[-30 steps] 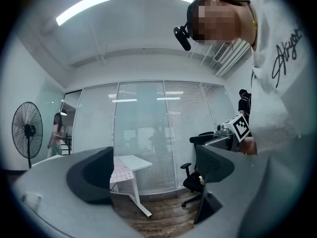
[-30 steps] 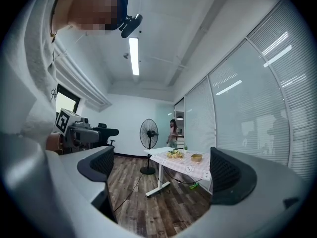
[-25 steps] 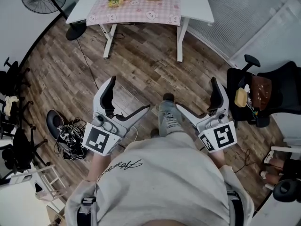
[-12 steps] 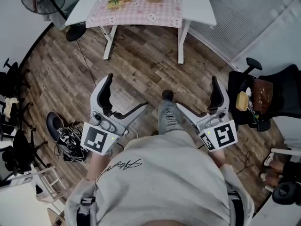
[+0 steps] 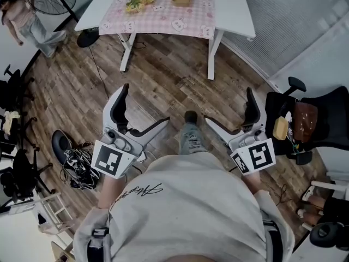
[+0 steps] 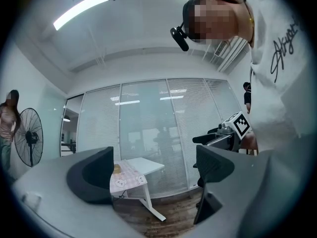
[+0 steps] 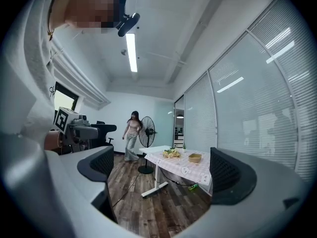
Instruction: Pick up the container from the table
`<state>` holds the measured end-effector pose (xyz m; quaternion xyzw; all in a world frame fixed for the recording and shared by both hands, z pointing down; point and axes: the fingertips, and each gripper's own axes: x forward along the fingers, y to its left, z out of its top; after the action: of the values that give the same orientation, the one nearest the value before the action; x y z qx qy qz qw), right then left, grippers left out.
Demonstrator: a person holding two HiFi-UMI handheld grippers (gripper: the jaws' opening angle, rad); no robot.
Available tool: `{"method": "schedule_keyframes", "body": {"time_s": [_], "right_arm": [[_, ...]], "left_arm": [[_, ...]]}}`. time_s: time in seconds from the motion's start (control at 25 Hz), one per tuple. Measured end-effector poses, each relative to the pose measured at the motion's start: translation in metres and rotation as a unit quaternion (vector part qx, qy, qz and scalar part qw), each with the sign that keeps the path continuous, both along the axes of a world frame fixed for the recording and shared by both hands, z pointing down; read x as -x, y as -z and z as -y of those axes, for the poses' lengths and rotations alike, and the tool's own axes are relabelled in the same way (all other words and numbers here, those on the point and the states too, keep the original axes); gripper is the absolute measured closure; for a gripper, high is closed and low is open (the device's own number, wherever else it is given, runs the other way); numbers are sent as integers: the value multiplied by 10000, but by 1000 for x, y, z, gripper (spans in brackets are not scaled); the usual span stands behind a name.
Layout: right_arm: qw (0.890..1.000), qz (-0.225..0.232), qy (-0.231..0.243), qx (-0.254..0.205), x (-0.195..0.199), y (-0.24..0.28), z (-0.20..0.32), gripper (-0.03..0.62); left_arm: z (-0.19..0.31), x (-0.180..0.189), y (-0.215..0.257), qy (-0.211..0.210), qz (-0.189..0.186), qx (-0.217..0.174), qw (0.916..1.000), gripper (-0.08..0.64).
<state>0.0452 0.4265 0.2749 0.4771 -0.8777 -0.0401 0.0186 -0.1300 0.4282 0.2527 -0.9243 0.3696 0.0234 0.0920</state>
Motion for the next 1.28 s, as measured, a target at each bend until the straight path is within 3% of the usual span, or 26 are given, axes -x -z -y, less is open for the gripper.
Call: {"method": "schedule_keyframes", "body": {"time_s": [0.68, 1.12, 1.28], "right_arm": [[9997, -11, 243, -38, -18, -1, 108, 2], [9994, 15, 353, -33, -34, 6, 191, 2], [9993, 23, 362, 20, -42, 4, 220, 3]], "left_arm": [[101, -22, -1, 246, -31, 15, 9997, 60], [178, -36, 7, 293, -141, -226, 9992, 60], [208, -44, 4, 392, -40, 33, 9992, 60]]}}
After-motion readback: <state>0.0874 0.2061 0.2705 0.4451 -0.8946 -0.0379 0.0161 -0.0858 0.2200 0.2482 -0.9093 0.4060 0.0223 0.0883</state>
